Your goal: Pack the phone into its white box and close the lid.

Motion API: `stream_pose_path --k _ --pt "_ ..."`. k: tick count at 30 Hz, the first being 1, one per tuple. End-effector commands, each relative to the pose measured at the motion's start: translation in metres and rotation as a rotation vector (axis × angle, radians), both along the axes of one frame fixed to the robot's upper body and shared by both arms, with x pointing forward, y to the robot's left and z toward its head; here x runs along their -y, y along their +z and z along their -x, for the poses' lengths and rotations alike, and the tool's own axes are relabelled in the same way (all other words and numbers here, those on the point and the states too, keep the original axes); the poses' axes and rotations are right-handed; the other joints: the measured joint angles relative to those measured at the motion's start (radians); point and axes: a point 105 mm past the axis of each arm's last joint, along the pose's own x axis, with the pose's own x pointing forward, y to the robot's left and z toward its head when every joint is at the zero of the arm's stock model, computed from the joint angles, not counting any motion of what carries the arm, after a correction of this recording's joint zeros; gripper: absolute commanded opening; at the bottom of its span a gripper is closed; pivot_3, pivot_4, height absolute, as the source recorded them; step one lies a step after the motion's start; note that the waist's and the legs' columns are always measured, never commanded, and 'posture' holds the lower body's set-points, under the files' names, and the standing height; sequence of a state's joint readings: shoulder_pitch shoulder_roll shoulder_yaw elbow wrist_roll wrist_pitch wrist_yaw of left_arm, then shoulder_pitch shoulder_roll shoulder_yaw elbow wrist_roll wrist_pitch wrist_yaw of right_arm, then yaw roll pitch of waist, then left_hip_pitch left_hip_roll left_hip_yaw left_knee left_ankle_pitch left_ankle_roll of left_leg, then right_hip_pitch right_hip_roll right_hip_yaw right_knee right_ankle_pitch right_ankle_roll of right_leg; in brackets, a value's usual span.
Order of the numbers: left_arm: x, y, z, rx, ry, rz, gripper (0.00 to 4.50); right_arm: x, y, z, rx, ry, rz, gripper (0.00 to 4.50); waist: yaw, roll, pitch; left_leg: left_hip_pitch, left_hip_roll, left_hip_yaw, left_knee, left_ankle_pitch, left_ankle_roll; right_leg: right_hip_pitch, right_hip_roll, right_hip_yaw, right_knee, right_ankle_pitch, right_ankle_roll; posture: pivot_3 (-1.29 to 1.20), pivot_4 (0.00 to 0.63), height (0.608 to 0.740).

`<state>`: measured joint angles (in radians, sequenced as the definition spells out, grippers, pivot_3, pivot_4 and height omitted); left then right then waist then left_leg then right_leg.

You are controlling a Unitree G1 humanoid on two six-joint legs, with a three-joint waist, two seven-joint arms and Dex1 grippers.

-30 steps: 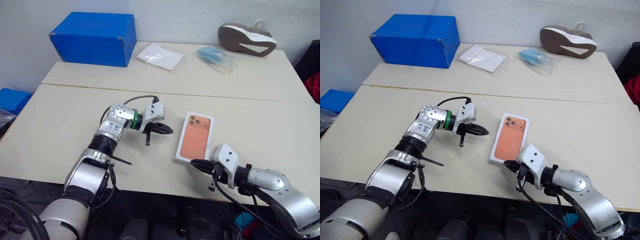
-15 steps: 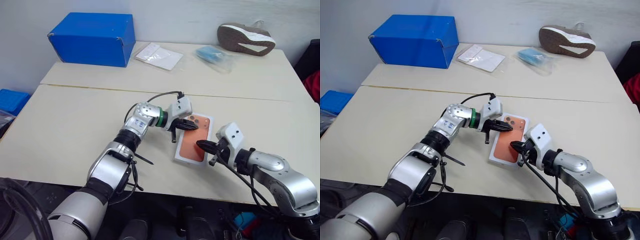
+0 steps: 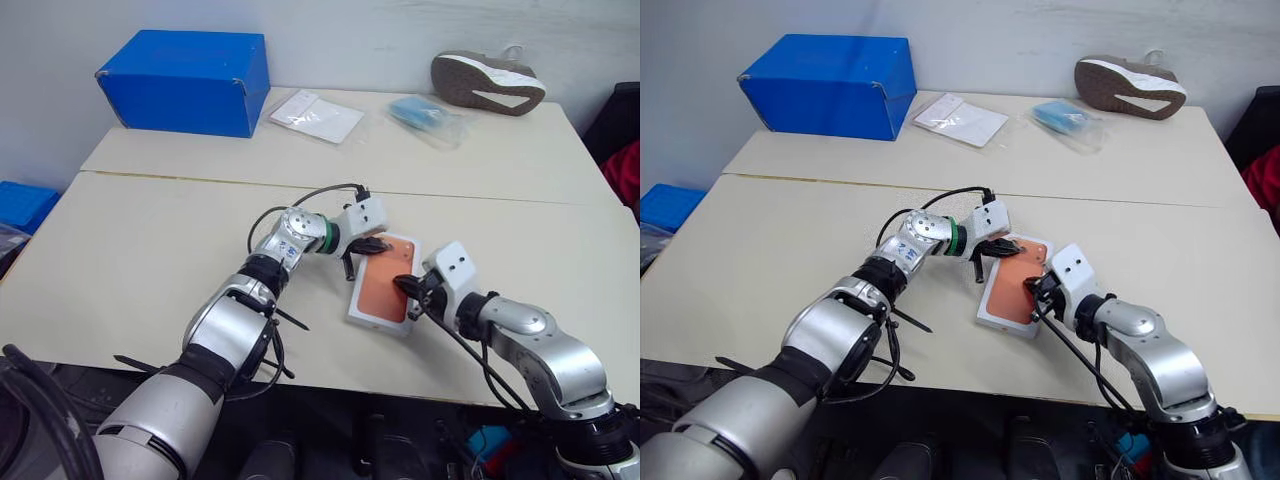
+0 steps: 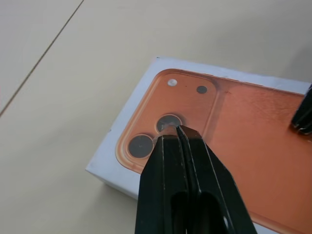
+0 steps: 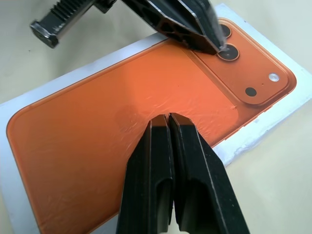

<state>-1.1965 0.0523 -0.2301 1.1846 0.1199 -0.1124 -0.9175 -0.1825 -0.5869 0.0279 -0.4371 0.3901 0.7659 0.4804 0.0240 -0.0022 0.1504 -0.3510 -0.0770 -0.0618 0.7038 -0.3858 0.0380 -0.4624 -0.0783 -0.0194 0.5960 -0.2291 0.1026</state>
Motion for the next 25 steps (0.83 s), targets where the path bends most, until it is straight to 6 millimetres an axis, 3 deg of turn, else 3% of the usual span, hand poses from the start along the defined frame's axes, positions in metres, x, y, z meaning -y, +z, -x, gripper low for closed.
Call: stream_pose_path --k 1,4,7,9,13,18,21,25 --pt "-0.017 0.007 0.005 -0.042 -0.062 0.056 0.00 -0.004 0.018 0.017 0.059 0.090 -0.031 0.06 -0.001 0.000 0.000 0.000 0.000 0.000 0.000 0.000 0.000 0.000 0.000 0.000 0.000 0.000 0.000 0.00 0.150 0.740" --pt "-0.050 0.020 0.010 -0.037 -0.093 0.089 0.17 0.001 0.035 0.038 0.098 0.190 -0.027 0.02 -0.006 0.001 0.001 -0.001 0.000 0.000 -0.001 0.000 0.000 -0.002 0.000 0.000 0.000 0.000 0.000 0.00 0.150 0.740" --pt "-0.099 0.028 0.033 -0.062 -0.140 0.079 0.86 0.022 0.046 0.055 0.083 0.265 0.017 0.61 -0.012 0.002 0.001 -0.001 0.002 0.001 -0.001 0.000 0.000 -0.002 -0.001 0.001 0.000 0.000 0.000 0.00 0.150 0.740" --pt "-0.136 0.032 0.059 -0.089 -0.157 0.049 1.49 0.040 0.058 0.069 0.059 0.335 0.037 1.31 -0.014 0.002 0.001 0.000 0.003 0.001 -0.001 -0.001 -0.001 -0.001 -0.001 0.002 0.000 0.000 0.000 0.00 0.150 0.740" --pt "-0.186 0.045 0.106 -0.186 -0.102 0.029 2.73 0.074 0.079 0.078 0.013 0.385 0.066 2.71 -0.016 0.003 0.002 0.000 0.004 -0.001 -0.002 -0.001 -0.001 0.000 -0.002 0.009 -0.001 0.000 0.000 0.00 0.150 0.740" --pt "-0.216 0.067 0.133 -0.197 0.044 0.064 4.30 0.118 0.101 0.084 -0.041 0.358 0.081 4.43 0.007 0.003 0.002 0.001 0.004 -0.001 -0.001 -0.002 0.001 0.003 -0.003 0.009 -0.003 0.000 0.000 0.00 0.150 0.740" --pt "-0.224 0.077 0.135 -0.170 0.123 0.106 4.44 0.136 0.106 0.086 -0.051 0.320 0.088 4.49 0.013 0.003 0.002 0.000 0.004 -0.002 -0.001 -0.003 0.002 0.003 -0.002 0.009 -0.005 0.000 -0.001 0.00 0.150 0.740" --pt "-0.211 0.080 0.131 -0.137 0.129 0.161 4.44 0.135 0.103 0.081 0.004 0.290 0.088 4.49 0.011 0.003 0.002 0.000 0.004 -0.002 -0.001 -0.003 0.001 0.003 -0.002 0.009 -0.005 0.000 0.000 0.00 0.150 0.740"
